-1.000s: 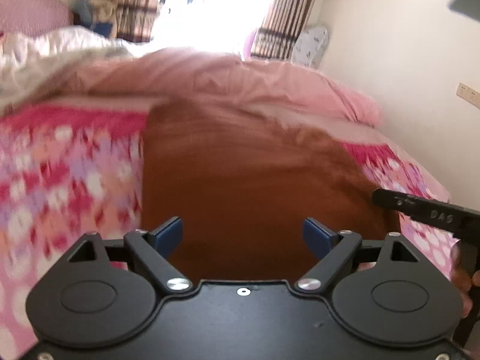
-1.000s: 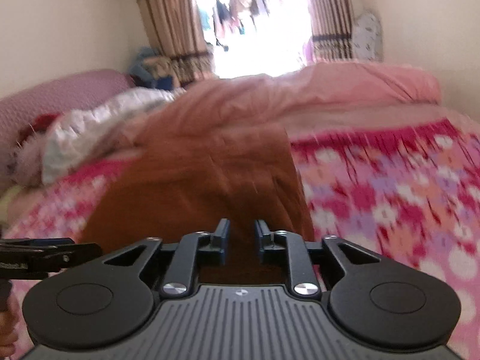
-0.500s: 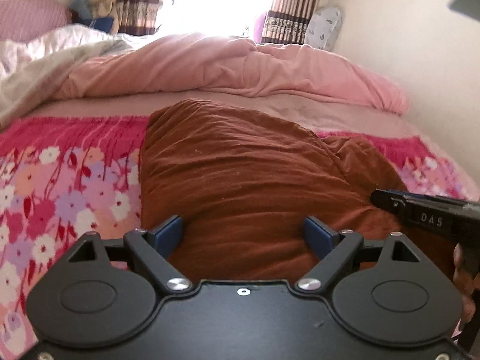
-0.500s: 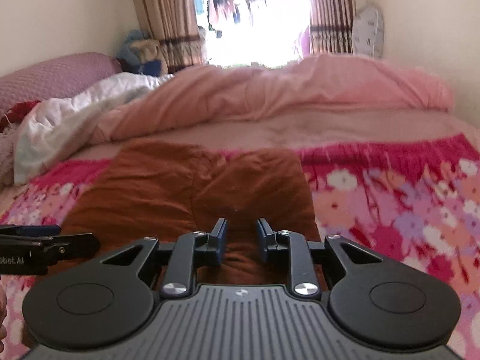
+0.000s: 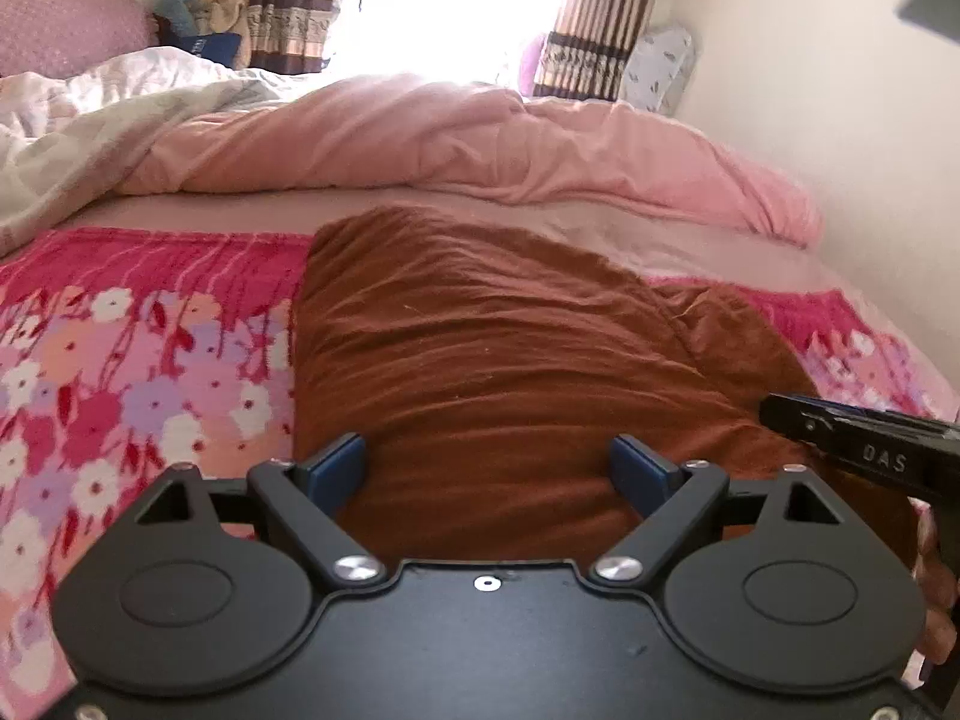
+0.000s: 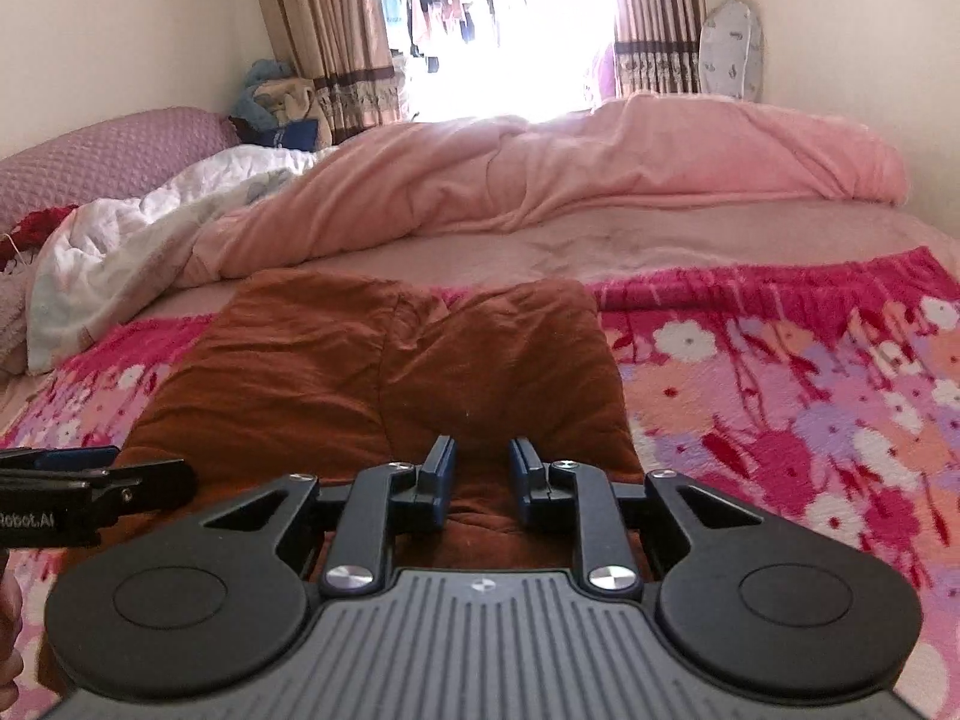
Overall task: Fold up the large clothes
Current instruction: 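Press and smooth the coat bundle top with both open grippers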
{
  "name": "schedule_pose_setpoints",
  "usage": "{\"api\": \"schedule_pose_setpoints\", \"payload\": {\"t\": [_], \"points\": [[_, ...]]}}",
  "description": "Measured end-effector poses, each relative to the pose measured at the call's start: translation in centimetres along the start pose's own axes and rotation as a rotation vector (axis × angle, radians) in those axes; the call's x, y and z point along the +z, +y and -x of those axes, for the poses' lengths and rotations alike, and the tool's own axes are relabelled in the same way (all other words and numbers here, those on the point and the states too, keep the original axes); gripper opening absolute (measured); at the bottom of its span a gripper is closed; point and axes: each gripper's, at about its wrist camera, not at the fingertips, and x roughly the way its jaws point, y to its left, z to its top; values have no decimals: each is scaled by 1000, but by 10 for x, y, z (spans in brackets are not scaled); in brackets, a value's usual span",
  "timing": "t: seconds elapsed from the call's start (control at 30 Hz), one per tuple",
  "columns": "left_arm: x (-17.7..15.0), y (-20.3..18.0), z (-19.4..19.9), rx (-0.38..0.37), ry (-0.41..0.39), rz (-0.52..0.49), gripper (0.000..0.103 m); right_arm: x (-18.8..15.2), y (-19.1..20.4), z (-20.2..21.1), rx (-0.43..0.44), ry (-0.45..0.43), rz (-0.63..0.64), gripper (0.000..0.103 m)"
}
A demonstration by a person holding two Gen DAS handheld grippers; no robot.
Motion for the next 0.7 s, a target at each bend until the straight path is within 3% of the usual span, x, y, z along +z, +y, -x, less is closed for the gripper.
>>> {"api": "schedule_pose_setpoints", "payload": {"t": [0.33, 0.6, 0.7], "points": [[-51, -23, 80, -6, -77, -38, 90, -19, 4, 89, 25, -120, 8, 27], [-79, -19, 60, -33, 2, 31, 90, -50, 2, 85, -21, -94, 1, 27], [-84, -19, 51, -8, 8, 19, 92, -58, -2, 76, -23, -78, -5, 27]]}}
